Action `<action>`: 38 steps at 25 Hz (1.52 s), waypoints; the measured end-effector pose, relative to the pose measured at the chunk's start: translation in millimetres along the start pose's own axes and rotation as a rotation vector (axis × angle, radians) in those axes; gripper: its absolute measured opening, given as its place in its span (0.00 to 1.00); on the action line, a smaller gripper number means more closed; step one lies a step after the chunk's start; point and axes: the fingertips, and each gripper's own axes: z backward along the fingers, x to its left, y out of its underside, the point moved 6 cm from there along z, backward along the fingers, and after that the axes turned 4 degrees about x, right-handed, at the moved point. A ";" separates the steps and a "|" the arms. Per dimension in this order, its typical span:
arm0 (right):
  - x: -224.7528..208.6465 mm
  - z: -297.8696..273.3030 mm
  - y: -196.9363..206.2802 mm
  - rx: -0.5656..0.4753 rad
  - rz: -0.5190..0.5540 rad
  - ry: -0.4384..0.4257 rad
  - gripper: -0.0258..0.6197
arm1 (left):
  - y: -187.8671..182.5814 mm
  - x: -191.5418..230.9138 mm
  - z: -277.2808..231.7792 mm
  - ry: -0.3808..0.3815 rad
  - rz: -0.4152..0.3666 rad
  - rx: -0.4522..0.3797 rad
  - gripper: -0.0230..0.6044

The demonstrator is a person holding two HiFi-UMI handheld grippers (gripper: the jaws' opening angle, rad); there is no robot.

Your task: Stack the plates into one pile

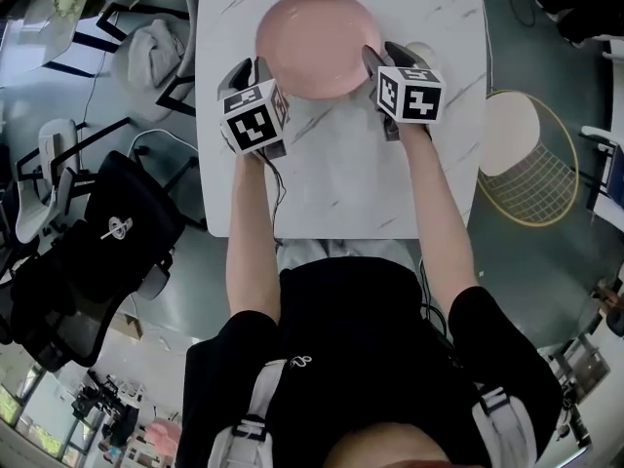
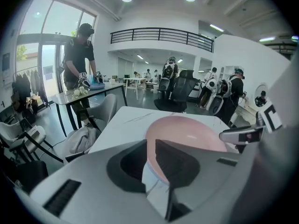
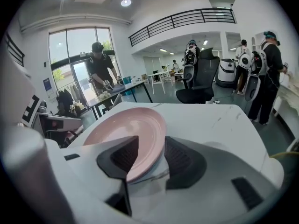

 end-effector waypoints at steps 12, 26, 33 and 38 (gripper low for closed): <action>60.0 109.6 -7.6 -0.373 -0.072 -0.006 0.27 | -18.0 4.3 117.4 0.134 -0.050 -0.309 0.07; 134.1 231.2 -70.2 -0.758 0.045 -0.064 0.05 | -64.6 38.8 223.4 0.164 0.031 -0.567 0.06; 149.0 220.1 -58.5 -0.643 0.144 -0.012 0.05 | -68.6 -4.7 226.4 0.195 -0.199 -0.602 0.06; 146.3 222.0 -56.3 -0.625 0.177 0.031 0.05 | -68.2 -13.3 221.3 0.248 -0.180 -0.592 0.06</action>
